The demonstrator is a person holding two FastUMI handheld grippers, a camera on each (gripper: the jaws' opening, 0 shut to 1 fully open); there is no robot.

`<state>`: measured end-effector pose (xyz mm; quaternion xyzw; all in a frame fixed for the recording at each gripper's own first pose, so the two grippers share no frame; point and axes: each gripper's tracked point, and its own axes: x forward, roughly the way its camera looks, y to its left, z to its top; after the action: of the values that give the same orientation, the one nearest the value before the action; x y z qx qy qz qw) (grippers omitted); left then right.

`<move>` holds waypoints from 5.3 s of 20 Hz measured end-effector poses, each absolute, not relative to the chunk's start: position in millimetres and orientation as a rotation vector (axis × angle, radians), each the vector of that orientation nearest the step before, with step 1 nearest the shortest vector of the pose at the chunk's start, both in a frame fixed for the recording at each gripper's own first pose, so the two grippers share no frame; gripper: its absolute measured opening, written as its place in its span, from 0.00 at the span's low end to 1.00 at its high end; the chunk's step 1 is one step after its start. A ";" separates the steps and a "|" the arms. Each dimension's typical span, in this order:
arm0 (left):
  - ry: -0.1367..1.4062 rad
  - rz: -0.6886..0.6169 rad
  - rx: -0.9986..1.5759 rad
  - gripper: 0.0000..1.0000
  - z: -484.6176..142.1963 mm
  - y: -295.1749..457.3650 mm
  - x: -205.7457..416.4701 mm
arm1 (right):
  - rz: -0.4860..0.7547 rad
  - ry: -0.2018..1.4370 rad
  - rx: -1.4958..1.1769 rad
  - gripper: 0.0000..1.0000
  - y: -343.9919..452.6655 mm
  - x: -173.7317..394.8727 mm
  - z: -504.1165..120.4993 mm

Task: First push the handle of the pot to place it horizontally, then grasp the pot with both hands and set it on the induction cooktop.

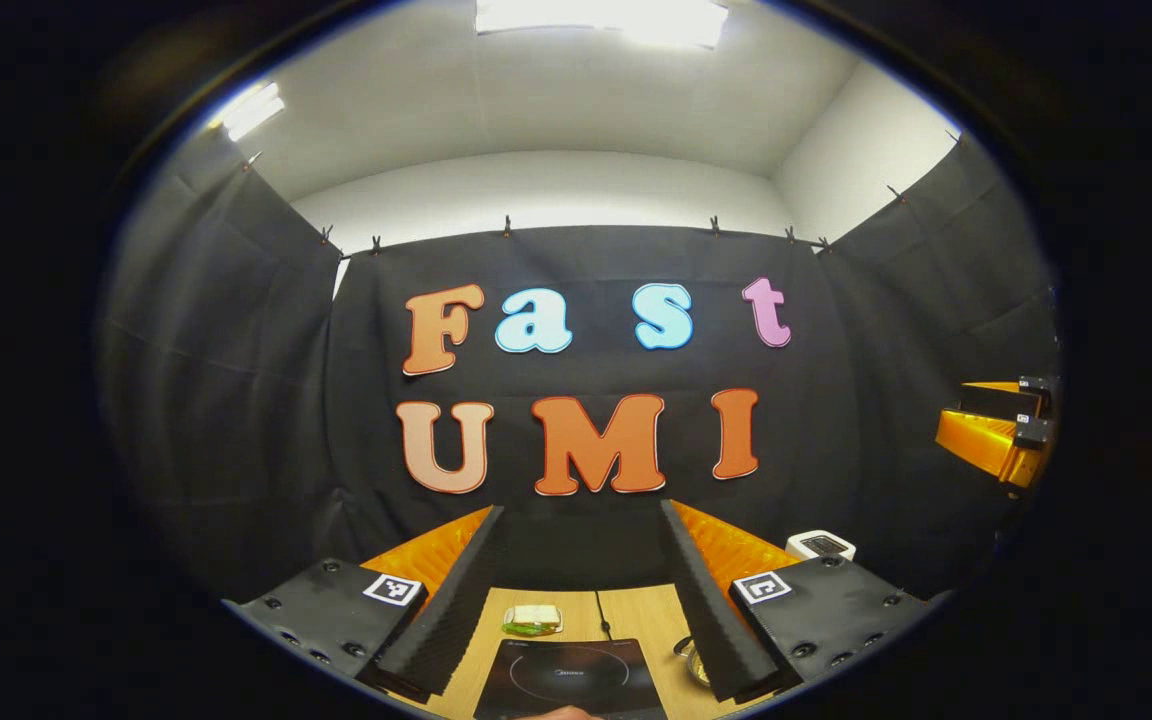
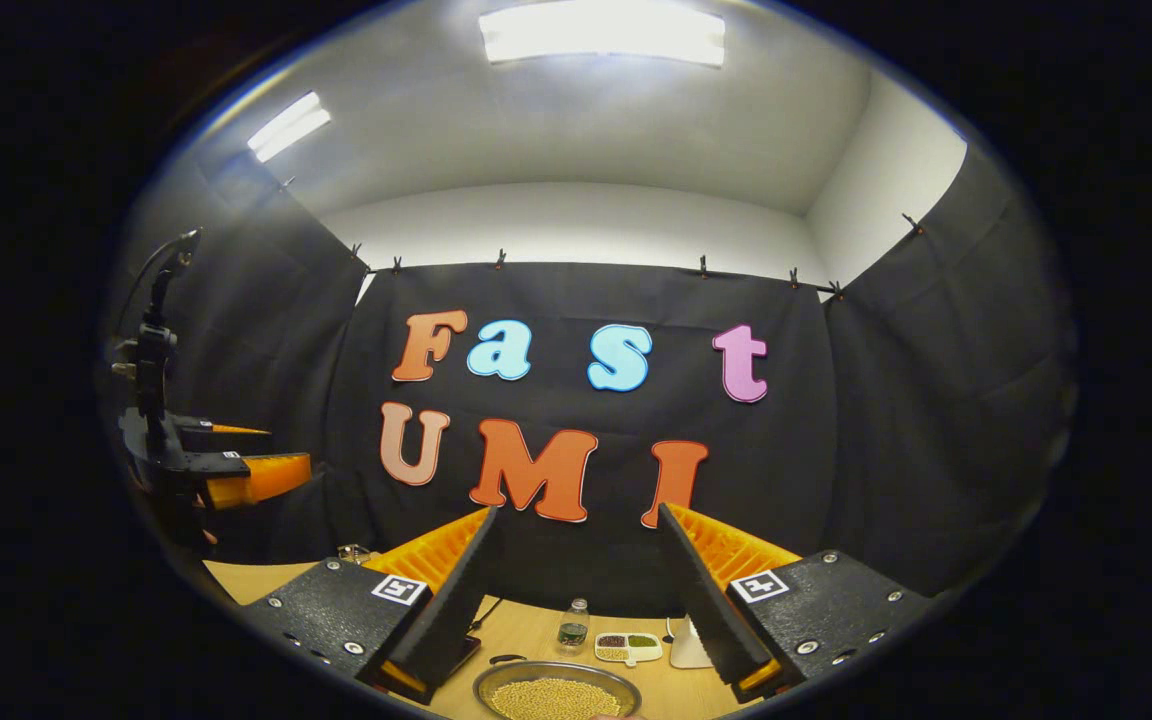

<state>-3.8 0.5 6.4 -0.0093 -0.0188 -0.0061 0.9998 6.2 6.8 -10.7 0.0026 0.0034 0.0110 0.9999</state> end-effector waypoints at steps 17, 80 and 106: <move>-0.088 0.007 -0.002 0.99 -18.3 -14.9 4.1 | 0.006 0.290 0.083 0.85 -22.5 -12.8 -153.9; 0.133 0.031 -0.006 0.99 -123.7 -12.1 55.0 | -0.287 1.305 0.411 0.02 -95.4 -36.5 -550.9; 0.898 -0.218 -0.046 0.98 -409.4 -173.8 106.1 | -0.142 1.167 0.230 0.80 -94.1 29.7 -514.8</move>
<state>106.1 -173.8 -409.4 -0.0222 0.4333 -0.1053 0.8948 29.7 -94.1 -514.8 0.1080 0.5494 -0.0667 0.8259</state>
